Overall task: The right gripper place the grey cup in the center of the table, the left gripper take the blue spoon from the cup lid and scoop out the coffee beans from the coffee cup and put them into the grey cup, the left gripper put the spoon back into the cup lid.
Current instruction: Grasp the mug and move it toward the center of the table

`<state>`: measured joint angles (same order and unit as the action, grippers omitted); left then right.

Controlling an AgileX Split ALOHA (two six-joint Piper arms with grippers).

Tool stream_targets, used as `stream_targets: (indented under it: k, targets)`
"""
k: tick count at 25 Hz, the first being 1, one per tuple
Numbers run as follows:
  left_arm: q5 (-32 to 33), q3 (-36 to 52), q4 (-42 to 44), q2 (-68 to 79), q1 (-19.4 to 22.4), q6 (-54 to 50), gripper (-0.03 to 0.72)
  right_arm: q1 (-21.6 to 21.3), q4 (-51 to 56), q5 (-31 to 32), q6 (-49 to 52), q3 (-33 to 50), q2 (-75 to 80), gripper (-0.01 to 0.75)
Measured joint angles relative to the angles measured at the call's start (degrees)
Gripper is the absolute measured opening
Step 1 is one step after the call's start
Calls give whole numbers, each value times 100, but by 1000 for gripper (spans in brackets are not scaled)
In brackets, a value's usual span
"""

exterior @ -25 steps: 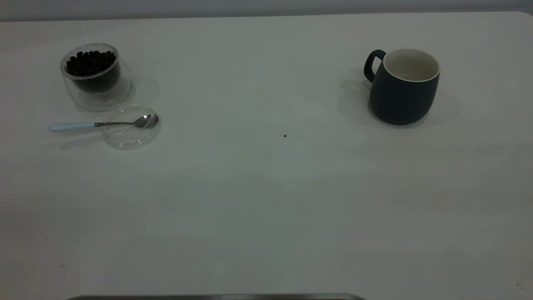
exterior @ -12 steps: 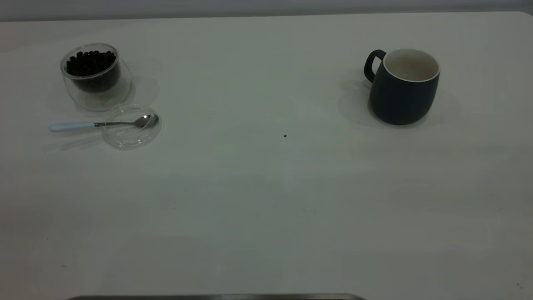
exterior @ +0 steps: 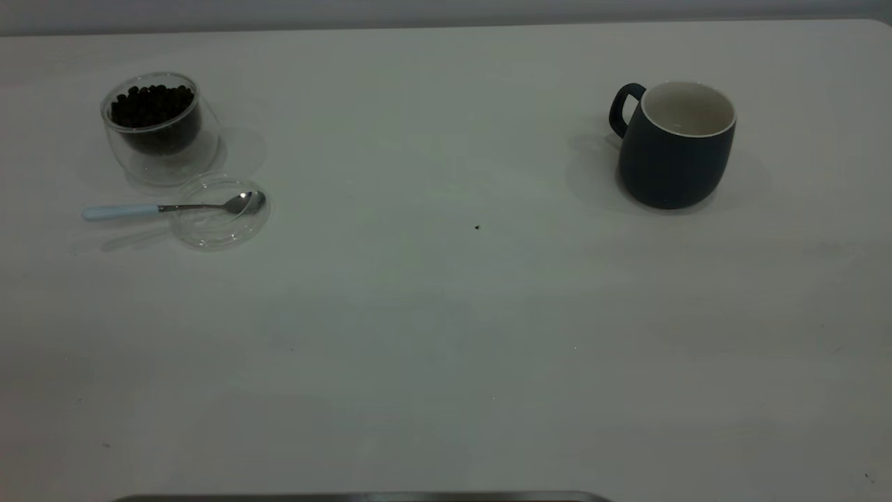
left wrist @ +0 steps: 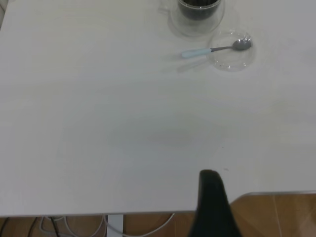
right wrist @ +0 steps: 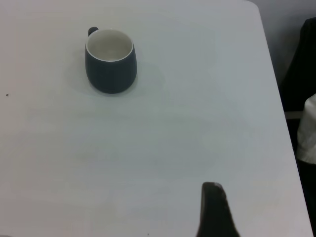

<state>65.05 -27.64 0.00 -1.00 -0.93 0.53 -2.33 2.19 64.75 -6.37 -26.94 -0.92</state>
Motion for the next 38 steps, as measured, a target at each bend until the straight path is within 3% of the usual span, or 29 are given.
stream_targets:
  k: [24,28,32,38]
  targets:
    - [0,0,0,0,0,-11,590,0,-21,-31,0,-19,8,459]
    - [0,0,0,0,0,-11,590,0,-354,-189,-75,-229,729,459]
    - [0,0,0,0,0,-11,590,0,-712,-808,-466,-476,2169,459]
    - [0,0,0,0,0,-11,590,0,-791,-2540,-1301,-1023,4714,459]
